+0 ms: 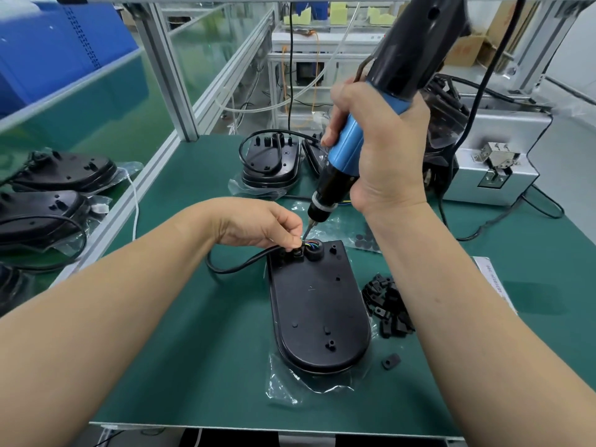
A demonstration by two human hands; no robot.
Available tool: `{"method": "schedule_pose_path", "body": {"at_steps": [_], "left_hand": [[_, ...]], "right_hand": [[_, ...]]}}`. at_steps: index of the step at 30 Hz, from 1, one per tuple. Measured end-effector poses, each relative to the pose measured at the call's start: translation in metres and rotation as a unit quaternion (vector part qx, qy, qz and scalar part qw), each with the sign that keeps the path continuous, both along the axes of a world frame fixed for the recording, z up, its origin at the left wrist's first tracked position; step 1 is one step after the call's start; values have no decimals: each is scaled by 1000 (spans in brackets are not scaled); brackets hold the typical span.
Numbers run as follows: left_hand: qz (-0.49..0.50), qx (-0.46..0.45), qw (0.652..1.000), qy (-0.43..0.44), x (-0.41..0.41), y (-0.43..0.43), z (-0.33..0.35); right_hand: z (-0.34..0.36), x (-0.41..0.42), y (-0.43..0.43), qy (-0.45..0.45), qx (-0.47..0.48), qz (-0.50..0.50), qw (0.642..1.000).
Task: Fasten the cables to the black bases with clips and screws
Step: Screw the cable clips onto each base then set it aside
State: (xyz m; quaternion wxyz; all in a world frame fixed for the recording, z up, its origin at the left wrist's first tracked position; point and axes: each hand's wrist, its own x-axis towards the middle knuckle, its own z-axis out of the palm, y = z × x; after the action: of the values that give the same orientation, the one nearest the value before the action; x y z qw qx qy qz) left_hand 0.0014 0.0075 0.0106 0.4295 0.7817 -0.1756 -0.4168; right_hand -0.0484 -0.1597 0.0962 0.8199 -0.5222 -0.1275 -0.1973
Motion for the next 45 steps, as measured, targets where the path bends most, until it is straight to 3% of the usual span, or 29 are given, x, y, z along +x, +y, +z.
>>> {"method": "schedule_pose_path", "body": {"at_steps": [11,23,36,42,45], "left_hand": [[74,-54,995,37,-5,1,-9],[82,-16,995,46,0,-4,-7],[75,-76,991,84,-3,-4,-10],[68,-64,994,57,-6,-3,-10],[68,-61,994,58,-7,-3,-9]], "right_hand": [[-14,-7,21,-30,-47,32,998],[-9,-13,23,-49,-58,33,997],[-13,-15,25,-22,-57,36,997],[-1,-16,17,-114,-76,-2,991],[0,-15,19,-106,-82,-7,991]]}}
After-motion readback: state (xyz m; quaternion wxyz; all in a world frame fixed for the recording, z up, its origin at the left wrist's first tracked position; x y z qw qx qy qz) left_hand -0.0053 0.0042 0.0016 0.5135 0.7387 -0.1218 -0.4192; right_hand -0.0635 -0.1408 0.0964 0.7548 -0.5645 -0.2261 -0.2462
